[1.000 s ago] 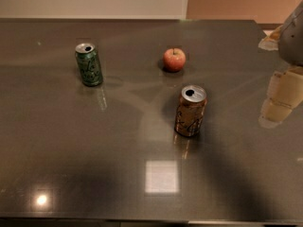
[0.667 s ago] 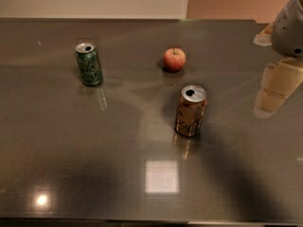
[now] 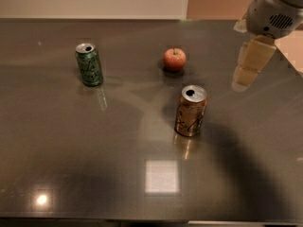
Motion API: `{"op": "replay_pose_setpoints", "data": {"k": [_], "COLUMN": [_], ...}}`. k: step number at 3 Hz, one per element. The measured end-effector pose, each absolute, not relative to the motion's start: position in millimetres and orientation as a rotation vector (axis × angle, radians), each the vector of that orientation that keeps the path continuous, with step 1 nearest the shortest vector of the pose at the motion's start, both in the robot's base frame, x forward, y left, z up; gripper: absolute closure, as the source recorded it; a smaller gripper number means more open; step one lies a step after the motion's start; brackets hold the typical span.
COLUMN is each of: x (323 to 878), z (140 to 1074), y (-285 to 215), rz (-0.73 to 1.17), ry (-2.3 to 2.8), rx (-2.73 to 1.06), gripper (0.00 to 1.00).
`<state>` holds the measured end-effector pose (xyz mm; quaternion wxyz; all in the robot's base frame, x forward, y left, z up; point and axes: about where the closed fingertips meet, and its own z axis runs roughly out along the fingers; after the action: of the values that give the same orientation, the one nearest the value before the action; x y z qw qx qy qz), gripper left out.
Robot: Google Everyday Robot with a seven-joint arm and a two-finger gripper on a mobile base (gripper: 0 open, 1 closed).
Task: Move apple near orange can
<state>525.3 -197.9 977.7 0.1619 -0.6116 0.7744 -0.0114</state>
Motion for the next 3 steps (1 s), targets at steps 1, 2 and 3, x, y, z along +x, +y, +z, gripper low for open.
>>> {"op": "replay_pose_setpoints", "data": {"k": [1,2,3], "x": [556.0,586.3,609.9], "z": [976.4,967.7,950.1], "y": [-189.4,-176.4,-161.0], "rz": [-0.005,0.025,0.05], "ry": [2.188,2.17,2.169], "rx": [-1.748,-1.751,-1.745], "gripper": [0.0,0.0,0.0]}}
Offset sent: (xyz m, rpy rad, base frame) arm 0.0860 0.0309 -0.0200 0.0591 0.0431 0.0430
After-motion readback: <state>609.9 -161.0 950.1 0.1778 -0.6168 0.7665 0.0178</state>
